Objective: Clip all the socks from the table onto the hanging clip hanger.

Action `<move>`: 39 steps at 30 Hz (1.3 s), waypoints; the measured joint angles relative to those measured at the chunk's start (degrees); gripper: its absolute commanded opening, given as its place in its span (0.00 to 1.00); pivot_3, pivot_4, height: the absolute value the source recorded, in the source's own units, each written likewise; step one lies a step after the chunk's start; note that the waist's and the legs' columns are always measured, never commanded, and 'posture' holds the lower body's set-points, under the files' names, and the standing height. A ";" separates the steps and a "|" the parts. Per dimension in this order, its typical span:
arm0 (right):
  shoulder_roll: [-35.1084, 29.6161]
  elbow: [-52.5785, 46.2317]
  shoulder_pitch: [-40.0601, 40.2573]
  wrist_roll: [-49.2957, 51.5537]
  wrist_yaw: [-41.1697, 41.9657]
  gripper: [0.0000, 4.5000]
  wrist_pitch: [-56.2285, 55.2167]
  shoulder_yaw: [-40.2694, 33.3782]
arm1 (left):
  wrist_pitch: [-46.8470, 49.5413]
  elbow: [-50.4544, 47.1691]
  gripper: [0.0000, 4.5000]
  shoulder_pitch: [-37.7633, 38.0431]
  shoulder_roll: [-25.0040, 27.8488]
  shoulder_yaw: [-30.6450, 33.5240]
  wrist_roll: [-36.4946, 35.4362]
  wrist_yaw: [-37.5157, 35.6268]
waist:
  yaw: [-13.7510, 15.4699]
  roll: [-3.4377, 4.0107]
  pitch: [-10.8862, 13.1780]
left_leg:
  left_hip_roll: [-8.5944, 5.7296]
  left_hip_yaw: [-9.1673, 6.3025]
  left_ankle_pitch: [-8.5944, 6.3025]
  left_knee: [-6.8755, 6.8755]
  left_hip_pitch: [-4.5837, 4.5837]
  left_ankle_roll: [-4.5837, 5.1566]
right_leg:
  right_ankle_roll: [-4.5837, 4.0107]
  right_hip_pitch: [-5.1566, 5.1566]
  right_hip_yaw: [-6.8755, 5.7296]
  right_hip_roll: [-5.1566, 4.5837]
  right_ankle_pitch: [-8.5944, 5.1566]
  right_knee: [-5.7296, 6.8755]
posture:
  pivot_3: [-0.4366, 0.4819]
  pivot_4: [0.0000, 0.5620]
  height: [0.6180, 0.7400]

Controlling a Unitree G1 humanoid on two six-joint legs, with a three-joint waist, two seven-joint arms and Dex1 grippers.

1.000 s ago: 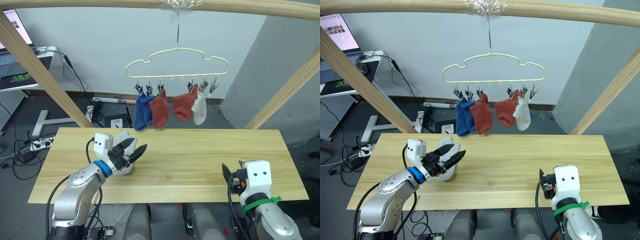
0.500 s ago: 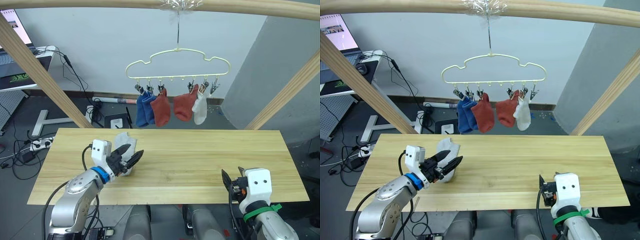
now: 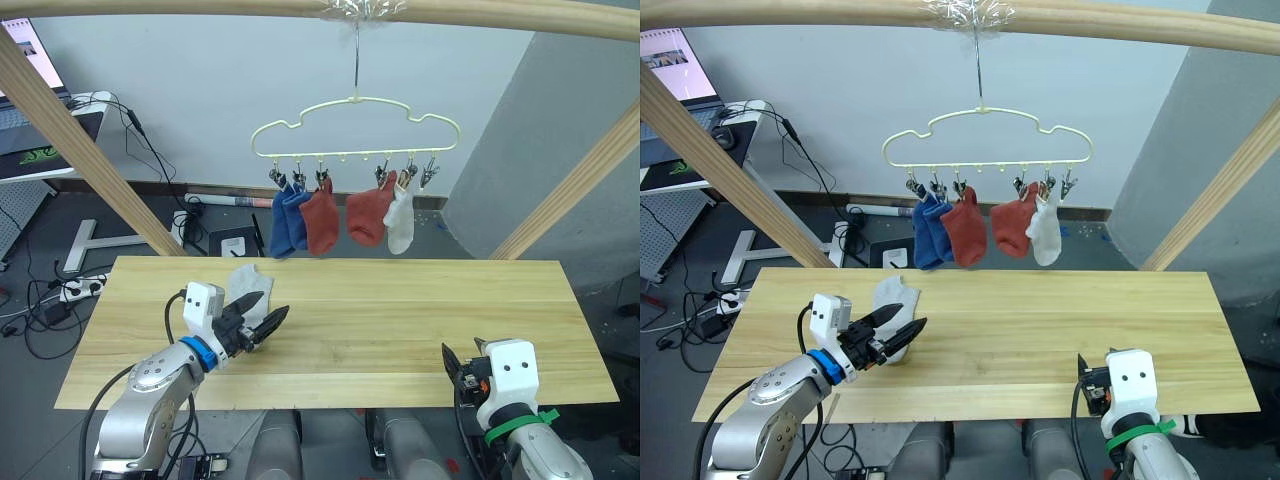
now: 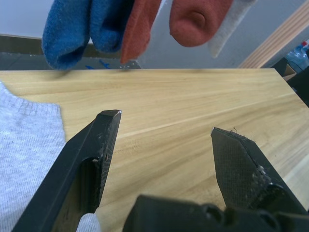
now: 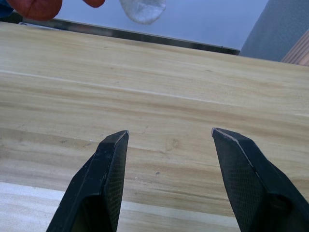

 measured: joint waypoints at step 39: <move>0.33 -0.93 -4.53 2.08 1.39 0.91 9.61 -1.43 | 1.03 -0.17 0.76 -4.00 0.71 -0.15 -0.63 0.23 | 0.06 0.00 0.00 | 0.00 0.02 0.00 -0.05 -0.05 0.00 | 0.09 0.01 -0.01 0.00 0.05 -0.19 | 0.49 0.42 1.00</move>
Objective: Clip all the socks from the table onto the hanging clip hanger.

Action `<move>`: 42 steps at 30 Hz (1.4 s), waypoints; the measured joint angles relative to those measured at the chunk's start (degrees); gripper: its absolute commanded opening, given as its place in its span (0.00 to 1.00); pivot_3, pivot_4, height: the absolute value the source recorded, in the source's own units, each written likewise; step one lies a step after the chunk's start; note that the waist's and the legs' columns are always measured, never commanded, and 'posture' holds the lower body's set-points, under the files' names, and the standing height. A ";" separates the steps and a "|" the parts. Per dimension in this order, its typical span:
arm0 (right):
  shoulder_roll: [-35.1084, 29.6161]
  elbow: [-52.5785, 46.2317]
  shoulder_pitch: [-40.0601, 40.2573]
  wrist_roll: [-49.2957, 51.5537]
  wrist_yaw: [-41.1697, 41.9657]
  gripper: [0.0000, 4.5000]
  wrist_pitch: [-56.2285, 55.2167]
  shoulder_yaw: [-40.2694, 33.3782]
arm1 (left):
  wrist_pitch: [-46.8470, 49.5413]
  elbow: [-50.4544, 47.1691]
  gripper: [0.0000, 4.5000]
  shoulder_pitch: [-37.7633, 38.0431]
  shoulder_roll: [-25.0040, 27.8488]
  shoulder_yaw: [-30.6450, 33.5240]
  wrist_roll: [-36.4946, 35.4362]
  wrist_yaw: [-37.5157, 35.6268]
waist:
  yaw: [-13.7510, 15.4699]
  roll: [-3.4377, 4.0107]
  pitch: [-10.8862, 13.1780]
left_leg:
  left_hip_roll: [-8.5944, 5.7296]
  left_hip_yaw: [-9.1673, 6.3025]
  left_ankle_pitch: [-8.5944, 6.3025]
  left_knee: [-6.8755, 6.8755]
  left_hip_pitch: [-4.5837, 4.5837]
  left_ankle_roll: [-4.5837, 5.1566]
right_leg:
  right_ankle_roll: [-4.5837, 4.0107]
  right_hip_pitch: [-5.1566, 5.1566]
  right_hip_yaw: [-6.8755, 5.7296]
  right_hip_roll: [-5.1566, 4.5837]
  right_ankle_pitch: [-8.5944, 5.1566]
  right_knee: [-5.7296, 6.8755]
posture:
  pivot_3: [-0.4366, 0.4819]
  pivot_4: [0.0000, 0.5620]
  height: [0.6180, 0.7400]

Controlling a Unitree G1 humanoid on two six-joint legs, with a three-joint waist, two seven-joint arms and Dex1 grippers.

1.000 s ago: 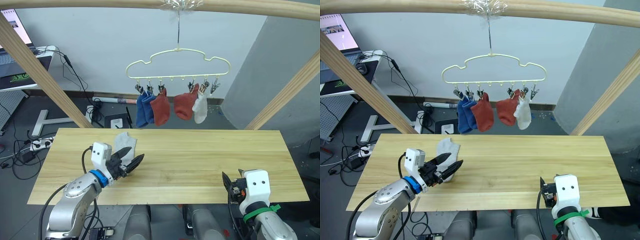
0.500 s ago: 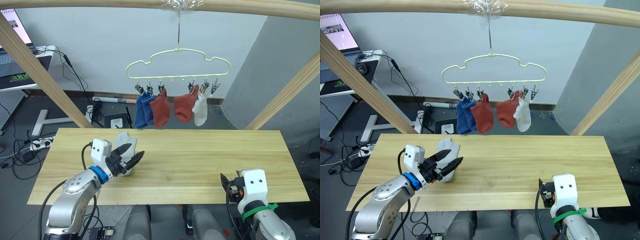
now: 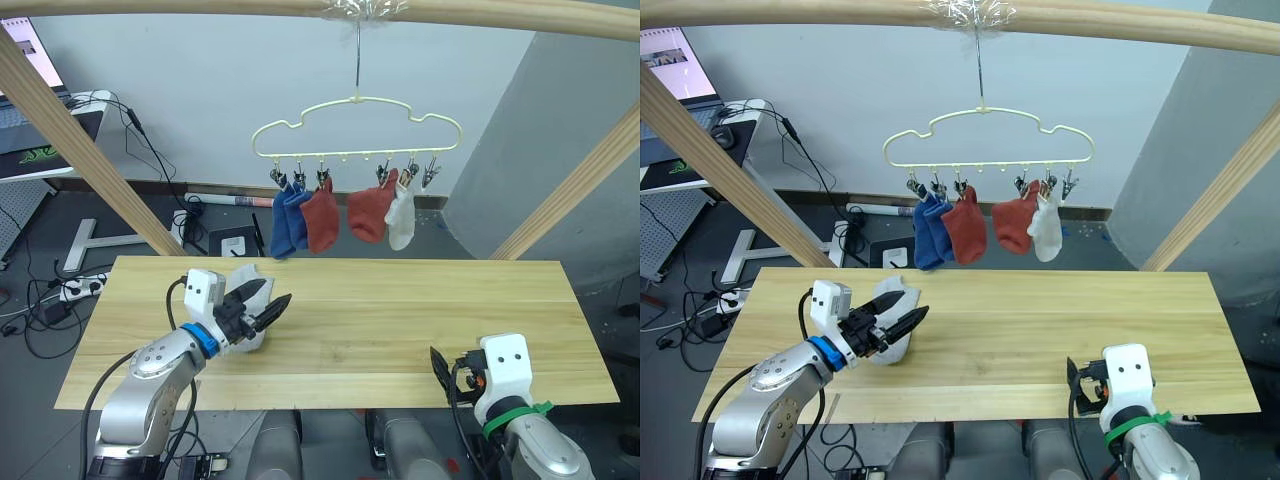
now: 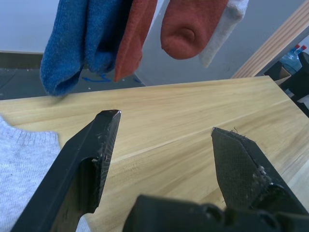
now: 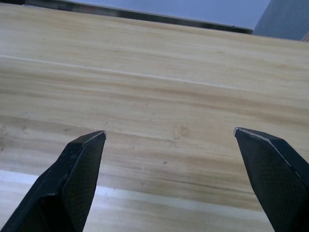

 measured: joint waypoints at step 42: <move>4.47 9.17 -50.22 5.74 -3.89 0.71 25.57 -13.08 | 10.46 6.72 0.76 -31.68 4.87 -3.55 -7.07 -13.04 | -0.13 0.01 0.01 | -0.02 -0.04 0.01 -0.03 -0.06 0.03 | 0.48 0.04 -0.06 0.09 0.37 -0.06 | 0.50 0.45 1.00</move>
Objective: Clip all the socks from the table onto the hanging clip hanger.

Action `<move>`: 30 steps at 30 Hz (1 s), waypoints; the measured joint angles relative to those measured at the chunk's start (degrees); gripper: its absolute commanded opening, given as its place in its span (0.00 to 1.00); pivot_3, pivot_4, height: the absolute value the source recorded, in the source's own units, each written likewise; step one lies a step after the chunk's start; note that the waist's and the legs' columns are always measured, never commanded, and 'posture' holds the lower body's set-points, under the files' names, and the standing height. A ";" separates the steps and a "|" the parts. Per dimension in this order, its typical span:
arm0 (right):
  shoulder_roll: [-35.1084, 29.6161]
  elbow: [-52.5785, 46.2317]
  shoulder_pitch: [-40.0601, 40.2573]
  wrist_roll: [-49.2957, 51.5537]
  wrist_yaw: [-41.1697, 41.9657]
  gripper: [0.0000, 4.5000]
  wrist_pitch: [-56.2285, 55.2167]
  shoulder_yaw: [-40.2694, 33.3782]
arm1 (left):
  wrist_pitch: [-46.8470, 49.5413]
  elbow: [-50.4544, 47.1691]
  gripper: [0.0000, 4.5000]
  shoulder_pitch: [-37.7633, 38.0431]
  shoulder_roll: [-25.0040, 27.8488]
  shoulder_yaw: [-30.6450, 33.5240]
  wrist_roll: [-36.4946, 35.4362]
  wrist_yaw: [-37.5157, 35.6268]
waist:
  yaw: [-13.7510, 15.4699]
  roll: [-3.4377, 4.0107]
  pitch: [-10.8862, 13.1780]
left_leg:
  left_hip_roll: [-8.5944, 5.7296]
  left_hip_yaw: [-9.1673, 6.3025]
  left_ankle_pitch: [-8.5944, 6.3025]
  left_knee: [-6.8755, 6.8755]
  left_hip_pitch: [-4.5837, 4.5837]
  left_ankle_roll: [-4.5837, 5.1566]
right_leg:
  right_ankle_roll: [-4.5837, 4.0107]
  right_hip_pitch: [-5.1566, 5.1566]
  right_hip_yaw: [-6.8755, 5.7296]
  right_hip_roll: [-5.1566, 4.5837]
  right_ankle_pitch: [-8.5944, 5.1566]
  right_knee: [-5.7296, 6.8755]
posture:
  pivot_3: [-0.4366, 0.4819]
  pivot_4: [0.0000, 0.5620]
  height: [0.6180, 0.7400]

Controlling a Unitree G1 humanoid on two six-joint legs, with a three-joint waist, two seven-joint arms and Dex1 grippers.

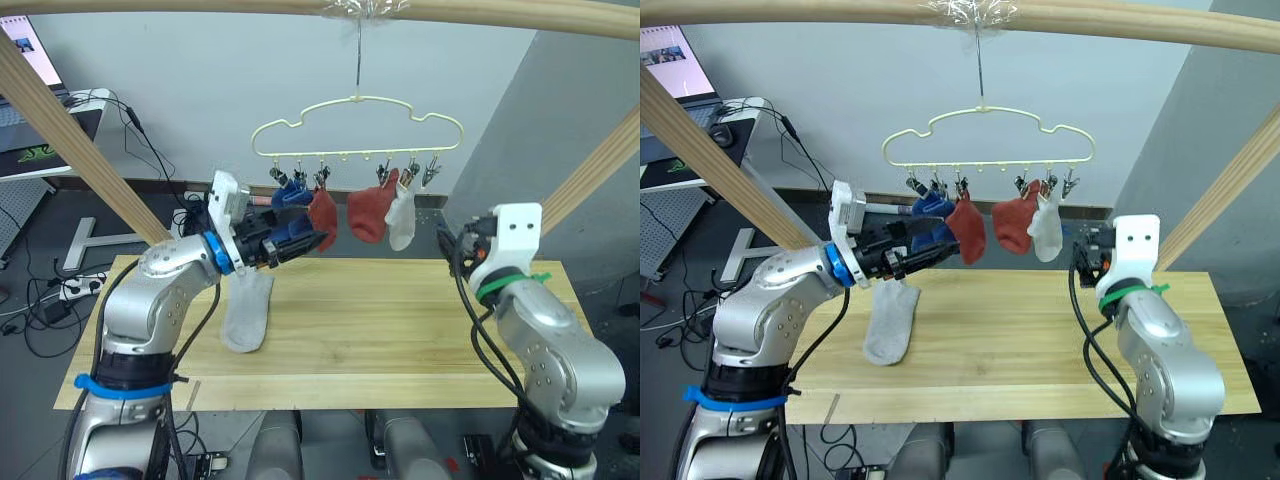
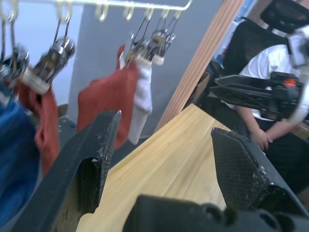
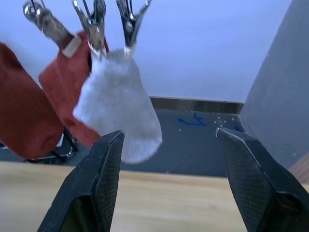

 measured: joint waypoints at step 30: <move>-3.23 36.01 -20.84 -1.35 1.39 0.71 -19.81 2.35 | 4.37 2.26 0.76 -8.53 0.24 -1.05 -2.41 -3.50 | 0.07 0.11 0.20 | 0.00 -0.01 -0.01 -0.31 -0.01 0.01 | -0.08 -0.09 -0.03 0.00 0.05 -0.03 | 0.58 0.49 1.00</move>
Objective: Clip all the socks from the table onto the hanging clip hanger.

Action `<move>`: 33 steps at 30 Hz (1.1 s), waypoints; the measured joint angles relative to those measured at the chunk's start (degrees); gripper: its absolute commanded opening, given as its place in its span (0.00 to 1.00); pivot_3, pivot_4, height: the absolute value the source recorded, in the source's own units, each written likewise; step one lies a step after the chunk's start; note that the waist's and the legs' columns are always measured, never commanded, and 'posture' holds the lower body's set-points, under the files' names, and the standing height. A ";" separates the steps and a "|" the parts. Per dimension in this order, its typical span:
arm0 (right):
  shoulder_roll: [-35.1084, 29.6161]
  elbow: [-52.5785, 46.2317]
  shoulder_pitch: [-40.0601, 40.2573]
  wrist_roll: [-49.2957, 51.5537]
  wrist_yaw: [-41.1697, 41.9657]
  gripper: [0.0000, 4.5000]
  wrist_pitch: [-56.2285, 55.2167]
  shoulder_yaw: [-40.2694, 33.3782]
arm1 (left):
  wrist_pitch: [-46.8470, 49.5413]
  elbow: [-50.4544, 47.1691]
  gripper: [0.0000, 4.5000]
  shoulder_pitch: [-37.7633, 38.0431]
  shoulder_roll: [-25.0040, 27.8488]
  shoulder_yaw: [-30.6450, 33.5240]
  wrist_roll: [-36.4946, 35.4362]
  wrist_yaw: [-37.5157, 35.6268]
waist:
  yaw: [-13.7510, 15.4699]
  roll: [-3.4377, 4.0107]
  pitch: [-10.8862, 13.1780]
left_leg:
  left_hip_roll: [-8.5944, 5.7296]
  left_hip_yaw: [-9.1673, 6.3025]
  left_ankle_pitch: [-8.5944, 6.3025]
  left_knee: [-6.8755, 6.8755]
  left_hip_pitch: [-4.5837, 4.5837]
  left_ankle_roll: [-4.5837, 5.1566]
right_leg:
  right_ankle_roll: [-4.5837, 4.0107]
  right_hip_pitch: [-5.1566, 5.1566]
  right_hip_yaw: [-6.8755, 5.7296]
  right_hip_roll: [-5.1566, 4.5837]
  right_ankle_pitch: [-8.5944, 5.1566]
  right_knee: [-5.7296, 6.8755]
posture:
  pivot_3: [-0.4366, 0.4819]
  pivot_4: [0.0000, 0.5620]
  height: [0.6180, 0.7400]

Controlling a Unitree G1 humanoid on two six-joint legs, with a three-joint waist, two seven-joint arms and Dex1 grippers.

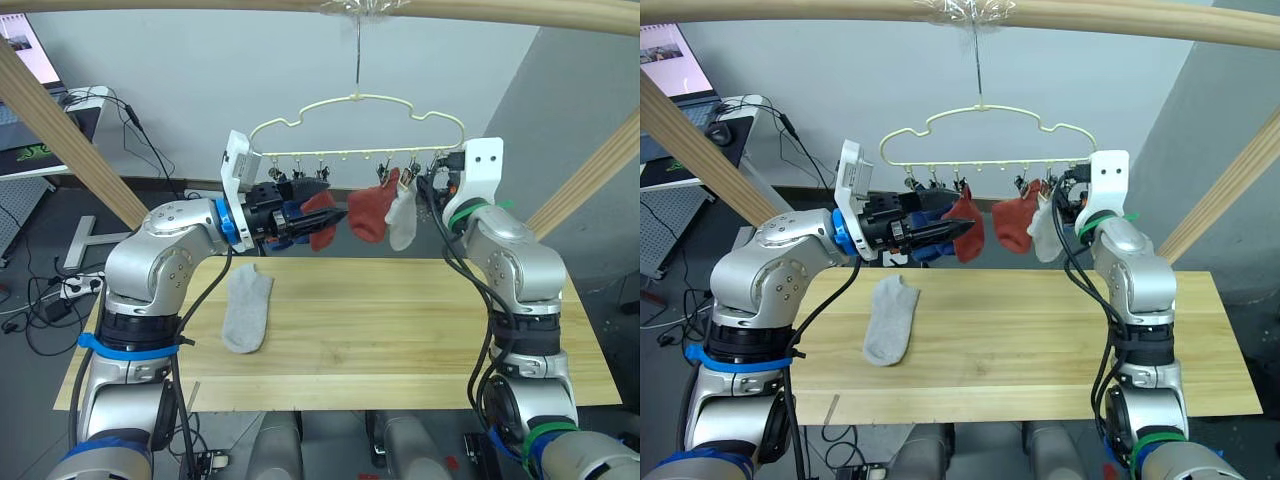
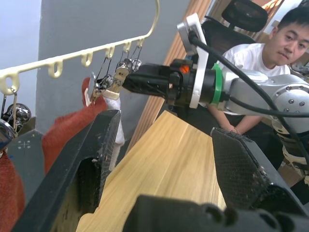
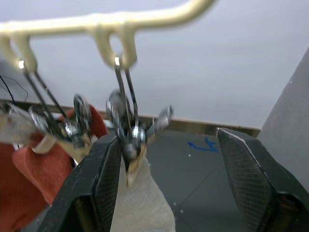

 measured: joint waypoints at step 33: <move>1.20 6.47 -6.33 0.00 -0.72 0.52 -2.35 1.17 | 0.00 -0.08 0.76 0.85 0.28 0.10 -0.66 1.82 | 0.16 0.14 0.34 | 0.01 0.01 0.00 -0.48 -0.03 0.00 | -0.06 -0.07 -0.06 -0.01 0.03 -0.39 | 0.58 0.51 1.00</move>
